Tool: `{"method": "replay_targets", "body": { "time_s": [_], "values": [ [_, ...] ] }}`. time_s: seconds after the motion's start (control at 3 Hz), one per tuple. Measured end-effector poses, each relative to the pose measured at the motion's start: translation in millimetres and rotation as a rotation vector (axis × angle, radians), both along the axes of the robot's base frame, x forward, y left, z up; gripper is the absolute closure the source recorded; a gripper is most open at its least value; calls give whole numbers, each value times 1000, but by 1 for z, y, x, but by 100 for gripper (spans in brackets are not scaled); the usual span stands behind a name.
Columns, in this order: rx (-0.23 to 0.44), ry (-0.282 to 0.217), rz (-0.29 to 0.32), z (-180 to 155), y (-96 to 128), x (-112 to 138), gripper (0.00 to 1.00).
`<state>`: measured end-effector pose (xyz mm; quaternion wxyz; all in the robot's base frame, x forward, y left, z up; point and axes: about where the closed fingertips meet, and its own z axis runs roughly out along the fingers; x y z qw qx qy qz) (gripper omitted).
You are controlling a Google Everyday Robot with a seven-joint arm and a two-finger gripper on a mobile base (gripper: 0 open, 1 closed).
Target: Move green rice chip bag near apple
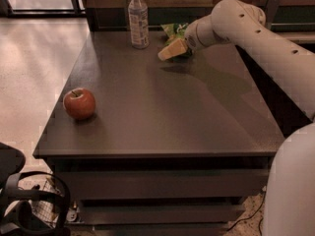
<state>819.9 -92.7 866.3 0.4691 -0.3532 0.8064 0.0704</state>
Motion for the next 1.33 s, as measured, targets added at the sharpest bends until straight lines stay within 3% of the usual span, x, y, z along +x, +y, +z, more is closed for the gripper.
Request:
{"method": "replay_targets", "body": {
  "time_s": [0.33, 0.67, 1.33],
  "values": [
    [88, 27, -38, -14, 2, 9, 0],
    [84, 29, -34, -16, 4, 9, 18],
    [83, 37, -26, -22, 10, 10, 80]
  ]
}}
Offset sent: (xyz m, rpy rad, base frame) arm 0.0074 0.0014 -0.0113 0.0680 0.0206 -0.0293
